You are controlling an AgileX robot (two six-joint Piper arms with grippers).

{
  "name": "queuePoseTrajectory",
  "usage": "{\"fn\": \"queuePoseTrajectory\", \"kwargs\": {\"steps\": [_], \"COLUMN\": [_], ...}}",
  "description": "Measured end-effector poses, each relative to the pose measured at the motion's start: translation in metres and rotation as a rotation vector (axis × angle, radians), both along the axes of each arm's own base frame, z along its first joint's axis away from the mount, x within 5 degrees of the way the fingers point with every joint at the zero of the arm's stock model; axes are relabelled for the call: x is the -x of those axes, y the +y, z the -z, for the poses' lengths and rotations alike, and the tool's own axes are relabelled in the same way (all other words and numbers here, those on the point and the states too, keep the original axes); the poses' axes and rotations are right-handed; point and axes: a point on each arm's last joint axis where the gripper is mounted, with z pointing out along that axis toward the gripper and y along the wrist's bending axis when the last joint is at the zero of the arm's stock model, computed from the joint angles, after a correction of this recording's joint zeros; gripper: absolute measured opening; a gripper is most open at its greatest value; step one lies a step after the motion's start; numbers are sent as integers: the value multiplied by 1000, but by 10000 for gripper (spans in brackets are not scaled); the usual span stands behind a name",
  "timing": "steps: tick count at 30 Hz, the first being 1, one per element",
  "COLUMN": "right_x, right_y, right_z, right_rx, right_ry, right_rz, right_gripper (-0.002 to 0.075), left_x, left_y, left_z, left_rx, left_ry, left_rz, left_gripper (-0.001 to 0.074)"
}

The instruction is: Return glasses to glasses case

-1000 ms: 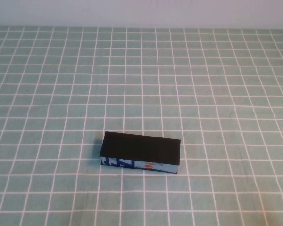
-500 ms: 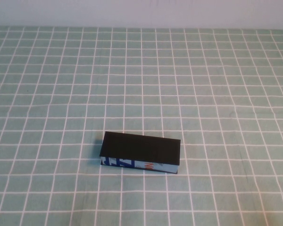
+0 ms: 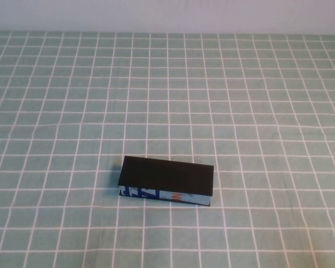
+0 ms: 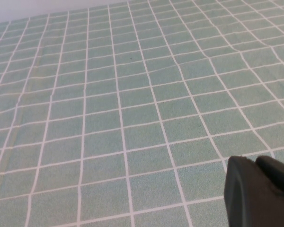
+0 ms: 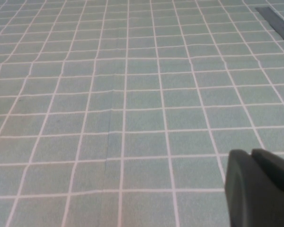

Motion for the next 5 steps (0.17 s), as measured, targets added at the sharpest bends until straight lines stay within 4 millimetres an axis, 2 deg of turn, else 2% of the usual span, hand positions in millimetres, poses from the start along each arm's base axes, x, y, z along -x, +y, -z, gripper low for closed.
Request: {"fn": "queuePoseTrajectory", "kwargs": {"steps": [5], "right_x": [0], "right_y": [0], "right_z": [0], "right_rx": [0], "right_ry": [0], "right_rz": [0], "right_gripper": [-11], "left_x": [0], "left_y": [0], "left_z": [0], "left_rx": [0], "left_ry": [0], "left_rz": [0], "left_gripper": [1]}}
